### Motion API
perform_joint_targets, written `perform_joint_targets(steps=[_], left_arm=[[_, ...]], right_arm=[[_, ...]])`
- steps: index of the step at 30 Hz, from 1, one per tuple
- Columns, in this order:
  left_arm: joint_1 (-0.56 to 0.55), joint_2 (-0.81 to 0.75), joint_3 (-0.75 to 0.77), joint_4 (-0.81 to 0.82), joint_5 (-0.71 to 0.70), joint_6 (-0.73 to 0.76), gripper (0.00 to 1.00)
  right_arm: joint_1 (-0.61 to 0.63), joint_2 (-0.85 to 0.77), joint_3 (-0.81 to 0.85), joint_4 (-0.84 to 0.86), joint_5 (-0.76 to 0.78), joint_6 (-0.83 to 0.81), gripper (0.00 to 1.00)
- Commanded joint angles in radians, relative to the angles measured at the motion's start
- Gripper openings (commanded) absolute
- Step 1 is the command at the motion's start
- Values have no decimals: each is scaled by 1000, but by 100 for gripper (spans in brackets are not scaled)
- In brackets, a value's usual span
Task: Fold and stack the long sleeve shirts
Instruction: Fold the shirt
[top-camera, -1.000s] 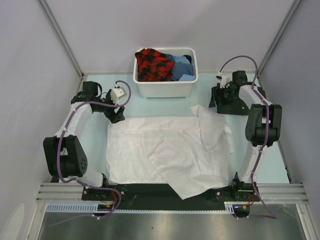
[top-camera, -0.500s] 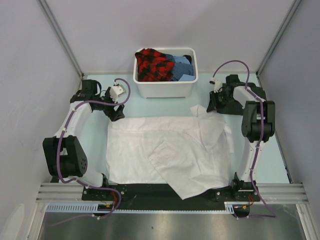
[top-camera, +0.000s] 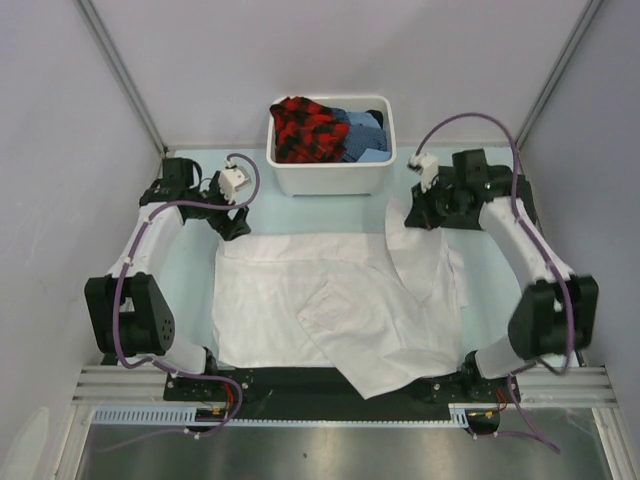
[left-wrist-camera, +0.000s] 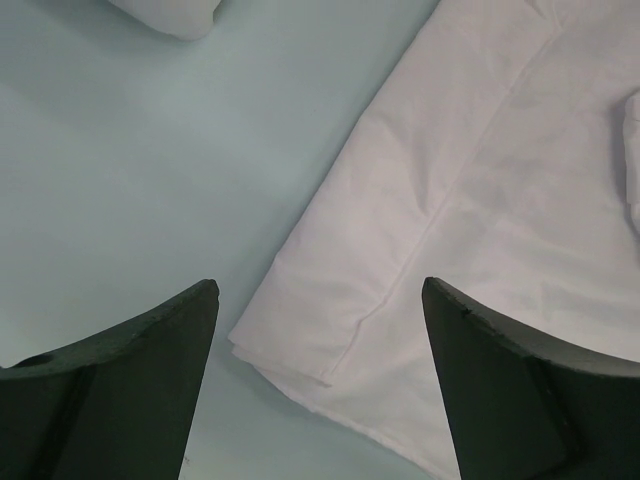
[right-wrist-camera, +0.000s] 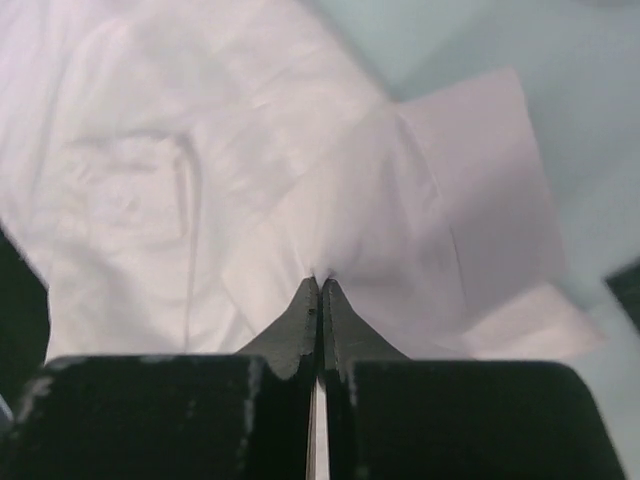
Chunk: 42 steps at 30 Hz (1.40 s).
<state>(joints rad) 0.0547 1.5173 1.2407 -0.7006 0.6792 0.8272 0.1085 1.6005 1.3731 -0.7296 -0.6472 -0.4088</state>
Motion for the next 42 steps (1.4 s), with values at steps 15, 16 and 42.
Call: perform_joint_targets(steps=[15, 16, 42], left_arm=[[-16, -262, -237, 16, 161, 145, 97], [-29, -270, -248, 15, 161, 150, 97], [-29, -555, -563, 380, -64, -410, 98]], right_arm=[[324, -377, -326, -125, 115, -168, 79], [327, -367, -322, -126, 101, -173, 74], [749, -19, -563, 464, 480, 28, 74]])
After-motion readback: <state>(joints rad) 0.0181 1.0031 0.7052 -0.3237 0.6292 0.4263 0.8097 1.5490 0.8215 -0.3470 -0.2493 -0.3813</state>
